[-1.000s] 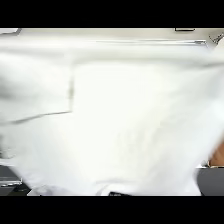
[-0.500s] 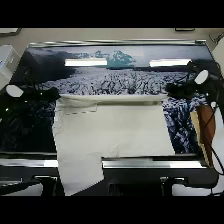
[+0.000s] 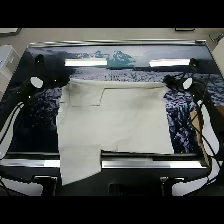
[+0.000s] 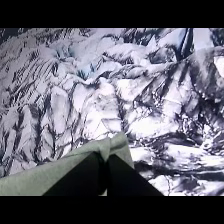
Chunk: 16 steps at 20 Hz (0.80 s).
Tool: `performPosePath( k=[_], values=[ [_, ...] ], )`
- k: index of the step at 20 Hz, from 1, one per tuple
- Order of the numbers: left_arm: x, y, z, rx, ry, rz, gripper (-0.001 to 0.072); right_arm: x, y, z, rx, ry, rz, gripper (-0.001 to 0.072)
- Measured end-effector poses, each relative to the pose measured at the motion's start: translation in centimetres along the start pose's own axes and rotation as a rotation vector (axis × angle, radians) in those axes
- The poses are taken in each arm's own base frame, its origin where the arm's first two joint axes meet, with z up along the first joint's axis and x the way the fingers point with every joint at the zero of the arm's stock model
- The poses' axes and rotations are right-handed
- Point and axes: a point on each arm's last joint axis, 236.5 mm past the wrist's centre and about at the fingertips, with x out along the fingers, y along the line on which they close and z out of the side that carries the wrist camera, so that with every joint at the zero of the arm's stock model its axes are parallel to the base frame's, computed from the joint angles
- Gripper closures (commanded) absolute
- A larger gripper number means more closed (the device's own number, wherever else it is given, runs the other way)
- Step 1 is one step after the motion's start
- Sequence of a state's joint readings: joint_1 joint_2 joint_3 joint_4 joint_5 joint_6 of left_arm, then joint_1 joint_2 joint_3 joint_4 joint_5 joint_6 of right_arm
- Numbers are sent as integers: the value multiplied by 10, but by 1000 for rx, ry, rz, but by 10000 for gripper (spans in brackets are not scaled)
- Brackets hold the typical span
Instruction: Fold the clothes and pants, and hang the long-sleeved shirts on hangers.
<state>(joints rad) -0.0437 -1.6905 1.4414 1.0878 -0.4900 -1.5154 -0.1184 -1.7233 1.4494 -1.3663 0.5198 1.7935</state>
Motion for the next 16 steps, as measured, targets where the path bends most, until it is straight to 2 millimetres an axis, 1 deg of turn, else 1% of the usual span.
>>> performPosePath(
  k=[2,4,5,7,9,10,12,14,16],
  values=[
    [11,-5,-3,11,-10,-3,681,6,-4,3,13,-21,-10,670],
    [19,-5,-12,13,12,-3,681,10,-8,-2,27,-10,-21,669],
    [19,-4,-16,10,32,-2,681,10,-9,-4,29,1,-27,669],
    [11,2,-19,3,72,3,681,3,-10,-6,21,31,-40,669],
    [-8,11,-24,-2,140,11,680,-13,-10,-8,6,79,-56,669],
    [-18,15,-33,-5,199,16,680,-22,-12,-14,-6,122,-70,668],
    [-38,24,-64,-3,359,26,680,-39,-21,-42,-38,260,-113,668],
    [-56,34,-105,-2,529,43,680,-49,-36,-84,-66,428,-162,669],
    [-68,41,-135,-11,642,55,681,-56,-50,-118,-96,561,-196,669]
  ],
)
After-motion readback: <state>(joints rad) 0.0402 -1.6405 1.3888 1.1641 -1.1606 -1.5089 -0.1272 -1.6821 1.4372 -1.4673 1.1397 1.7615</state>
